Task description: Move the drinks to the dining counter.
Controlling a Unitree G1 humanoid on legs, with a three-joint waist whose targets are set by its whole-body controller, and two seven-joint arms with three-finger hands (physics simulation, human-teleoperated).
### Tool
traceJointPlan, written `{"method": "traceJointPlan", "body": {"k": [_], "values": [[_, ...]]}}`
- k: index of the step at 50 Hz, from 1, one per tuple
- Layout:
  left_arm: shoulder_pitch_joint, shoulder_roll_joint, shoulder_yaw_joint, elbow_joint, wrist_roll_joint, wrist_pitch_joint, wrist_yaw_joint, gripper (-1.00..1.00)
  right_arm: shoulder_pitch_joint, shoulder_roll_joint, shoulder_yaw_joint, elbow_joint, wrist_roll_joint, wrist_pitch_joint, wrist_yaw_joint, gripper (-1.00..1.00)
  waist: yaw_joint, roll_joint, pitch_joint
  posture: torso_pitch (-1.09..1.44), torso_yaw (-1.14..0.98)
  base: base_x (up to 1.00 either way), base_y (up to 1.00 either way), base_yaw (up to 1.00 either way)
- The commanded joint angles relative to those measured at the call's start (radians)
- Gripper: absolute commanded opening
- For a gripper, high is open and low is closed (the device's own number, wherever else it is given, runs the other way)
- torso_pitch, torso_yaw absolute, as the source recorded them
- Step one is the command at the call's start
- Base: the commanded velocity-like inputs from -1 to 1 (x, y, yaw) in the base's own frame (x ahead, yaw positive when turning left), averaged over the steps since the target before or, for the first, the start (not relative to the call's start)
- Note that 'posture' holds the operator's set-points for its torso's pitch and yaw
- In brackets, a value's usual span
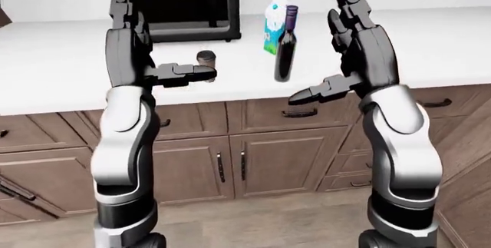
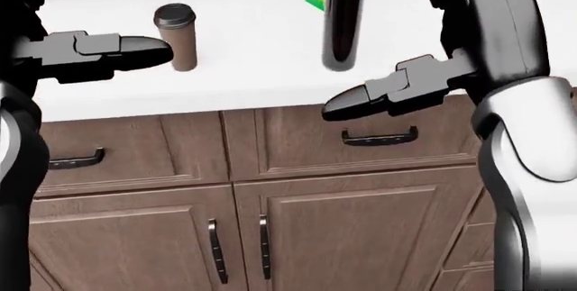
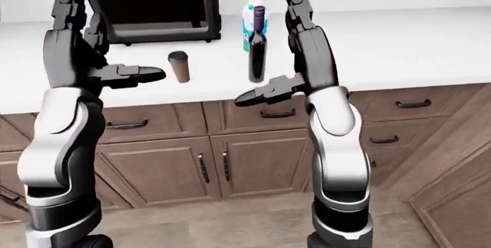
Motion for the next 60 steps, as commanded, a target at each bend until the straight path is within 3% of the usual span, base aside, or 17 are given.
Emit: {"method": "traceJointPlan", "body": {"k": [1, 5, 8, 12, 16, 18, 21, 24, 31, 33, 34, 39, 43, 44, 49, 52, 60], "values": [[-0.036, 0.007, -0.001, -0.031, 0.002, -0.023, -0.003, 1.00, -0.030, -0.015, -0.017, -0.012, -0.007, -0.014, -0.005, 1.00, -0.005, 0.004, -0.019, 0.00, 0.00, 0.20, 0.08, 0.00], [-0.043, 0.010, -0.002, -0.026, 0.005, -0.026, -0.006, 1.00, -0.047, -0.037, -0.046, -0.058, -0.010, 0.016, -0.023, 1.00, -0.006, -0.017, -0.029, 0.00, 0.00, 0.03, 0.00, 0.00], [-0.054, 0.013, -0.001, -0.029, 0.004, -0.018, -0.009, 1.00, -0.064, -0.068, -0.062, -0.097, -0.013, 0.046, -0.031, 1.00, -0.004, 0.001, -0.031, 0.00, 0.00, 0.00, 0.00, 0.00], [-0.074, 0.025, 0.018, -0.022, -0.010, -0.008, -0.005, 1.00, -0.067, -0.082, -0.066, -0.091, -0.009, 0.039, -0.040, 1.00, -0.001, -0.038, 0.001, 0.00, 0.00, 0.00, 0.00, 0.00], [-0.067, 0.040, 0.020, -0.018, -0.013, -0.019, -0.004, 1.00, -0.076, -0.085, -0.066, -0.054, -0.010, 0.015, -0.053, 1.00, -0.005, -0.036, 0.014, 0.00, 0.00, 0.00, 0.00, 0.00], [-0.058, 0.040, 0.019, -0.020, -0.012, -0.025, -0.003, 1.00, -0.074, -0.086, -0.074, -0.059, -0.009, 0.008, -0.062, 1.00, -0.014, -0.021, 0.017, 0.00, 0.00, 0.00, 0.00, 0.00], [-0.059, 0.041, 0.019, -0.018, -0.011, -0.025, -0.002, 1.00, -0.072, -0.089, -0.083, -0.069, 0.002, 0.006, -0.075, 1.00, -0.025, 0.064, -0.031, 0.00, 0.00, 0.08, 0.00, 0.00], [-0.057, 0.043, 0.021, -0.019, -0.010, -0.026, -0.003, 1.00, -0.062, -0.090, -0.086, -0.083, 0.013, 0.003, -0.089, 1.00, -0.010, 0.066, -0.022, 0.00, 0.00, 0.08, 0.00, 0.00], [-0.047, 0.040, 0.018, -0.014, -0.005, -0.039, -0.005, 1.00, -0.031, -0.095, -0.096, -0.126, 0.028, 0.020, -0.103, 1.00, -0.002, -0.001, 0.006, 0.00, 0.00, 0.06, 0.00, 0.00], [-0.048, 0.039, 0.018, -0.013, -0.005, -0.039, -0.005, 1.00, -0.023, -0.101, -0.105, -0.154, 0.035, 0.038, -0.109, 1.00, 0.009, -0.063, -0.014, 0.00, 0.00, 0.00, 0.00, 0.00], [-0.047, 0.039, 0.019, -0.012, -0.004, -0.040, -0.005, 1.00, -0.016, -0.107, -0.108, -0.174, 0.034, 0.055, -0.109, 1.00, 0.003, -0.030, 0.007, 0.00, 0.00, 0.00, 0.00, 0.00], [-0.044, 0.037, 0.016, -0.006, -0.002, -0.047, -0.008, 1.00, 0.006, -0.105, -0.107, -0.188, 0.039, 0.057, -0.111, 1.00, -0.008, 0.018, -0.019, 0.00, 0.00, 0.00, 0.00, 0.00], [-0.056, 0.041, 0.018, -0.002, -0.002, -0.044, -0.010, 1.00, -0.007, -0.095, -0.088, -0.122, 0.043, 0.028, -0.108, 1.00, -0.021, 0.013, -0.022, 0.00, 0.00, 0.00, 0.00, 0.00], [-0.059, 0.041, 0.017, 0.000, -0.002, -0.043, -0.010, 1.00, -0.012, -0.098, -0.081, -0.104, 0.035, 0.014, -0.103, 1.00, -0.021, 0.017, -0.047, 0.00, 0.00, 0.06, 0.00, 0.00], [-0.066, 0.042, 0.016, -0.004, -0.001, -0.037, -0.010, 1.00, -0.016, -0.088, -0.082, -0.083, 0.031, -0.010, -0.101, 1.00, -0.017, 0.003, 0.004, 0.00, 0.00, 0.30, 0.00, 0.00], [-0.064, 0.041, 0.016, -0.018, -0.002, -0.026, -0.010, 1.00, 0.005, -0.080, -0.084, -0.113, 0.034, -0.006, -0.099, 1.00, -0.013, -0.024, 0.005, 0.00, 0.00, 0.31, 0.00, 0.00], [-0.064, 0.043, 0.018, -0.016, 0.000, -0.027, -0.011, 1.00, 0.034, -0.067, -0.088, -0.136, 0.042, -0.016, -0.104, 1.00, -0.015, -0.018, -0.013, 0.00, 0.00, 0.18, 0.00, 0.00]]}}
